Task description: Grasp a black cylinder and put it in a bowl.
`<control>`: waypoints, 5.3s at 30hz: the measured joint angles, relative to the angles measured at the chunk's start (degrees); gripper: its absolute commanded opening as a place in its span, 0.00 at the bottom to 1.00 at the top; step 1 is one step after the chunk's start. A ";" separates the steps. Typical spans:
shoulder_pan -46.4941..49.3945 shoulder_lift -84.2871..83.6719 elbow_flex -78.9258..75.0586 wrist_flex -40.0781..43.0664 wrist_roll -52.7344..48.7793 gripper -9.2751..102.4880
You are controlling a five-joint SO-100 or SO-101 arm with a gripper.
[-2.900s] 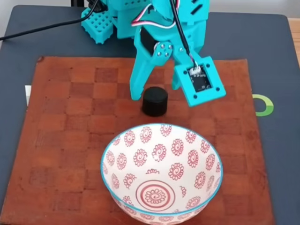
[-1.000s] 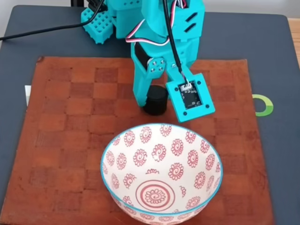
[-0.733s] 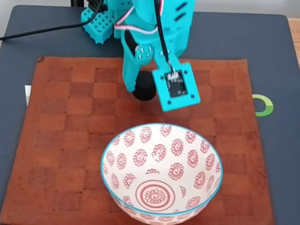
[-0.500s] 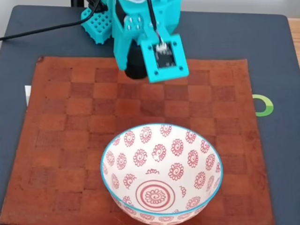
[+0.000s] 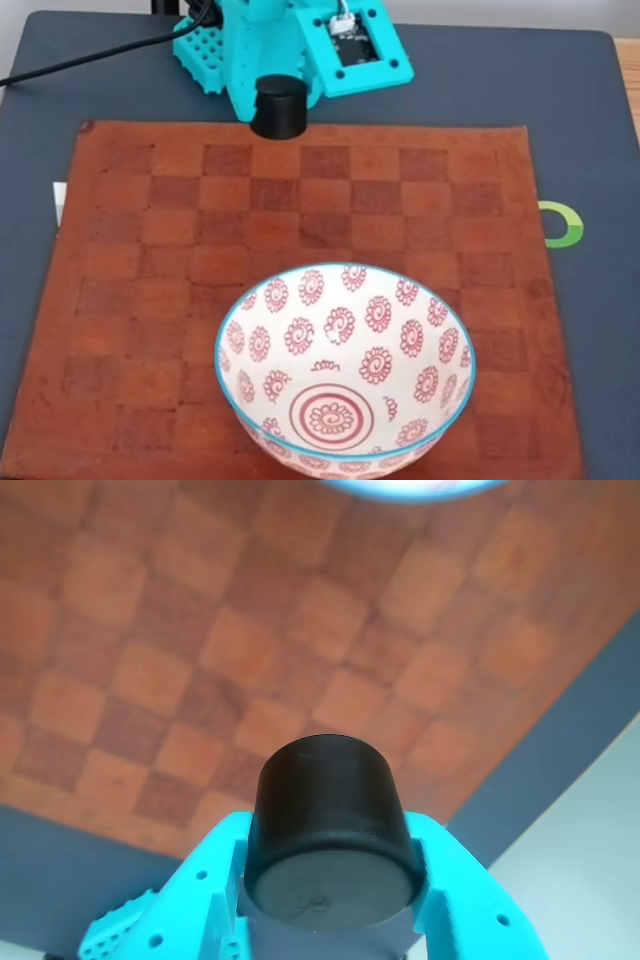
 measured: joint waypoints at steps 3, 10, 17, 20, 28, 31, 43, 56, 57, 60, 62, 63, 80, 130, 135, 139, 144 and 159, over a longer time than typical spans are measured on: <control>0.18 -4.92 -5.45 0.00 -2.20 0.19; -0.09 -17.75 -20.30 0.00 -6.24 0.19; -0.70 -29.62 -34.98 0.00 -7.29 0.19; -1.76 -34.45 -40.34 0.00 -7.29 0.19; -3.34 -45.35 -51.42 0.00 -6.68 0.20; -4.31 -48.43 -53.70 0.00 -6.59 0.20; -4.92 -58.18 -60.73 0.00 -5.01 0.31; -2.81 -58.18 -61.70 0.00 -5.01 0.08; -2.81 -58.01 -61.70 0.09 -5.01 0.08; -2.90 -56.87 -61.26 0.35 -5.01 0.08; -2.29 -55.02 -58.97 0.35 -5.27 0.08; -1.93 -54.05 -57.57 0.35 -5.19 0.08; 1.49 -23.12 -20.48 0.09 -0.70 0.08; 0.97 71.81 70.58 -22.32 20.65 0.08; 0.97 80.60 75.76 -22.32 20.65 0.08; 0.88 87.01 79.01 -22.24 20.65 0.08; 0.70 87.63 80.86 -22.24 20.65 0.08; 0.70 87.63 85.52 -23.29 20.57 0.09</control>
